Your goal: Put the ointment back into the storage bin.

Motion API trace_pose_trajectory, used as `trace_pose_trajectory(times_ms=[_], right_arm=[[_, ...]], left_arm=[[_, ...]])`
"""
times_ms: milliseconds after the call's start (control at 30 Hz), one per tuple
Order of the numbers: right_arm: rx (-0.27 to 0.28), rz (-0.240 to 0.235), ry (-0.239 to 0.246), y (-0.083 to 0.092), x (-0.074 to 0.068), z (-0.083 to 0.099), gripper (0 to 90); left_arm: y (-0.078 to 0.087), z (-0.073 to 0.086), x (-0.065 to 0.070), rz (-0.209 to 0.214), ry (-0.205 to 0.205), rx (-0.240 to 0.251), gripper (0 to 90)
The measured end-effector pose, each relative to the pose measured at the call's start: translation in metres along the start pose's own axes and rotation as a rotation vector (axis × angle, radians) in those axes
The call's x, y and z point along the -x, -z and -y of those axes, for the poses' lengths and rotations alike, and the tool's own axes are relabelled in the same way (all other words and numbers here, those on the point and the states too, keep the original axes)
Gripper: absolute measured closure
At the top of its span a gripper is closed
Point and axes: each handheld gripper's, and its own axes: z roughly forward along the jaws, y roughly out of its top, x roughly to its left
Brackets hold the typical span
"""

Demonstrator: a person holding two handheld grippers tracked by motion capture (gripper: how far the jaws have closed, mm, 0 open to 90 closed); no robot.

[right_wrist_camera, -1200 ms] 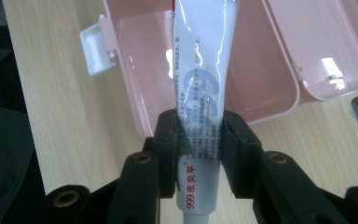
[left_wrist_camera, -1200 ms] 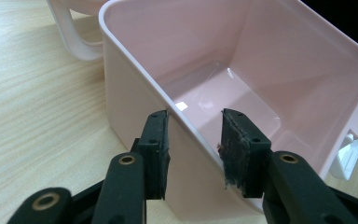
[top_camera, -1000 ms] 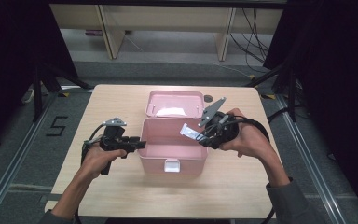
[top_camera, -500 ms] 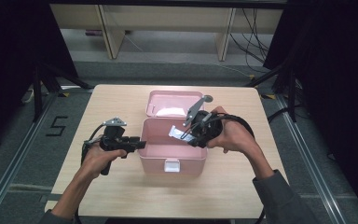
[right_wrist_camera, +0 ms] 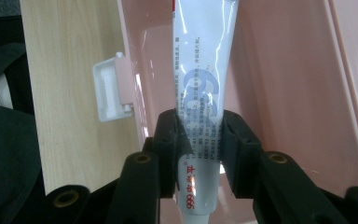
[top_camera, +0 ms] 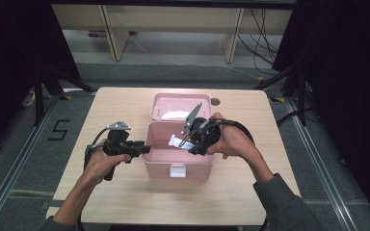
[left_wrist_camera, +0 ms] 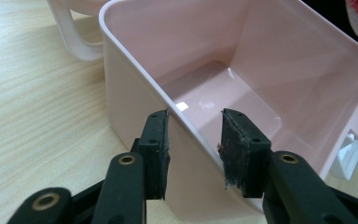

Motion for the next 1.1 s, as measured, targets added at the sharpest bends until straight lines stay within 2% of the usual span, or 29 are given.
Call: trace_pose_trajectory(times_ms=[33,67,133,333,467,500,533,600,633,667,700,733,800,833,967,1000,1100], right_arm=[[0.002,-0.004,0.013,-0.001,0.001,0.000,70.2],[-0.007,0.003,-0.009,-0.002,0.000,0.001,70.2],[-0.009,-0.004,0.009,-0.006,0.002,0.002,70.2],[-0.029,-0.010,-0.004,-0.013,0.000,0.003,70.2],[-0.036,-0.028,0.014,-0.020,0.001,0.004,70.2],[-0.046,-0.025,-0.007,-0.022,-0.001,0.005,70.2],[-0.040,-0.034,0.017,-0.024,0.001,0.005,70.2],[-0.058,-0.021,0.036,-0.025,0.003,0.006,70.2],[-0.058,-0.025,0.038,-0.027,0.003,0.007,70.2],[-0.046,-0.042,0.011,-0.028,0.001,0.006,70.2],[-0.052,-0.044,0.007,-0.030,0.001,0.007,70.2],[-0.067,-0.033,0.032,-0.031,0.003,0.007,70.2],[-0.050,-0.057,0.017,-0.034,0.002,0.008,70.2],[-0.063,-0.048,0.025,-0.034,0.002,0.009,70.2],[-0.054,-0.061,0.049,-0.037,0.005,0.011,70.2],[-0.061,-0.058,0.022,-0.037,0.004,0.012,70.2],[-0.054,-0.073,0.029,-0.037,0.006,0.012,70.2]], left_arm=[[0.000,0.000,0.000,0.000,0.001,0.000,61.6],[0.000,0.000,0.000,0.000,0.001,0.000,61.6],[0.000,0.000,0.000,0.000,0.005,0.004,61.6],[0.000,0.000,0.000,0.001,0.000,0.000,61.6],[0.000,0.000,0.000,0.001,0.001,0.001,61.5],[0.000,0.000,0.000,0.001,0.000,0.001,61.5],[0.000,0.000,0.000,0.001,0.001,0.001,61.5],[0.000,0.000,0.000,0.002,0.001,0.000,61.5],[0.000,0.000,0.000,0.001,0.000,0.001,61.5],[0.000,0.000,0.000,0.000,0.001,0.001,61.5],[0.000,0.000,0.000,0.001,0.000,0.001,61.5],[0.000,0.000,0.000,0.001,0.000,0.001,61.5],[0.000,0.000,0.000,0.001,0.000,0.001,61.5],[0.000,0.000,0.000,0.000,0.001,0.001,61.5],[0.000,0.000,0.000,0.002,0.001,0.000,61.5],[-0.001,0.000,0.000,0.001,0.004,0.006,61.5],[0.000,0.000,0.000,0.001,0.001,0.001,61.5]])
